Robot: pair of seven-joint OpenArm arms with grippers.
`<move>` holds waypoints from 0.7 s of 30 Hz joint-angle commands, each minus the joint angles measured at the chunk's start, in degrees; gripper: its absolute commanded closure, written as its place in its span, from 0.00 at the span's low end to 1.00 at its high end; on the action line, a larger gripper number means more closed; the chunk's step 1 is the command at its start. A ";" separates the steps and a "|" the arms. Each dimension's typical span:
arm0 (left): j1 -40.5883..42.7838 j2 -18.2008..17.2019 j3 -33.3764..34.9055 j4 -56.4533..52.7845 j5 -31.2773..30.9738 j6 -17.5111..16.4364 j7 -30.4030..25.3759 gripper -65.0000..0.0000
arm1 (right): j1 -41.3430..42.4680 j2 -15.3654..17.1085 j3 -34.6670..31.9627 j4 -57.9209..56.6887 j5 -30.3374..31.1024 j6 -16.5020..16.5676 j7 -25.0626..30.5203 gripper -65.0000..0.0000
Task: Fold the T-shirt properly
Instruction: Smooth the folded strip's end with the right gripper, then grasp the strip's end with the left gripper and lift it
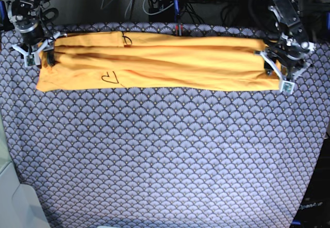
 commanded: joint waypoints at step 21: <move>-4.35 -0.83 -12.90 -0.48 0.18 0.32 -0.59 0.55 | 1.40 0.31 4.91 5.08 -1.50 -0.03 -1.61 0.60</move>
